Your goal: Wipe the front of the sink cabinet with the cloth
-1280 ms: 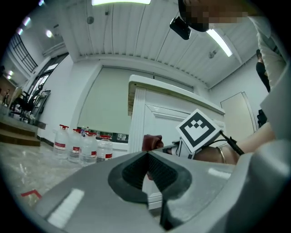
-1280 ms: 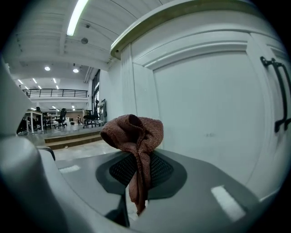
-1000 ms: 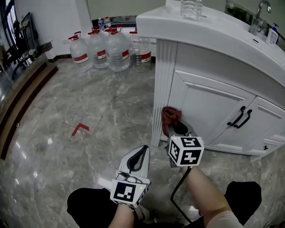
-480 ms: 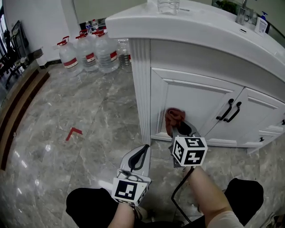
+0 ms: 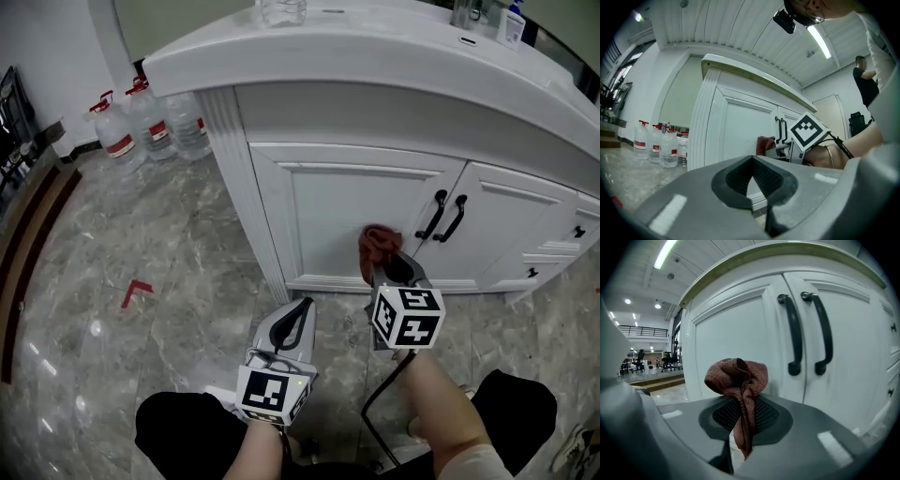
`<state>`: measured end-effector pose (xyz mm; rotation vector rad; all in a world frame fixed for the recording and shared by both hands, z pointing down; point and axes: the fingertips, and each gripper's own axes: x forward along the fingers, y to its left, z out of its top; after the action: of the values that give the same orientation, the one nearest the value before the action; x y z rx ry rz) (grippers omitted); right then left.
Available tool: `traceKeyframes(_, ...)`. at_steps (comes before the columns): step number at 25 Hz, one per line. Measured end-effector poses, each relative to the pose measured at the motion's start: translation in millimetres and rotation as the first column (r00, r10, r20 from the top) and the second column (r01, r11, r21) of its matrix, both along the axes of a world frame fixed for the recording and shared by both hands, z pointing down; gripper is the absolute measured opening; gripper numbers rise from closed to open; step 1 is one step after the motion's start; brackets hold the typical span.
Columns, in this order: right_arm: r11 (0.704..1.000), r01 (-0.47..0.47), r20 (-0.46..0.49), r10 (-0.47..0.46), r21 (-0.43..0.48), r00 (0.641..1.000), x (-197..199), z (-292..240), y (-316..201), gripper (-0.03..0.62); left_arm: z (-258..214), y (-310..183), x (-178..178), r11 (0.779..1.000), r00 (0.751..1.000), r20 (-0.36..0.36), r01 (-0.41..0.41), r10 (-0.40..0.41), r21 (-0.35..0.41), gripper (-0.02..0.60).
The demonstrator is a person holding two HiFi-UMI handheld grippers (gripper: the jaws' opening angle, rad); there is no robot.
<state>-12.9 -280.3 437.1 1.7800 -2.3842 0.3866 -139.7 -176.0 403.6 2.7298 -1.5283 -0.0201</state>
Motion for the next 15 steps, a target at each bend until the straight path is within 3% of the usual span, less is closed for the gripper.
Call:
traceKeyframes(10, 0.993, -0.113, 0.018, 0.113, -0.046, 0.993, 68.3, 6.0, 14.5, 0.087, 5.1, 1.0, 34.6, 0.999, 0.998, 0.032, -0.054, 0.053, 0.007, 0.0)
traceKeyframes(15, 0.994, -0.08, -0.023, 0.078, -0.072, 0.997, 47.5, 24.9, 19.1, 0.087, 10.0, 0.8, 17.0, 1.0, 0.999, 0.032, -0.025, 0.025, -0.004, 0.0)
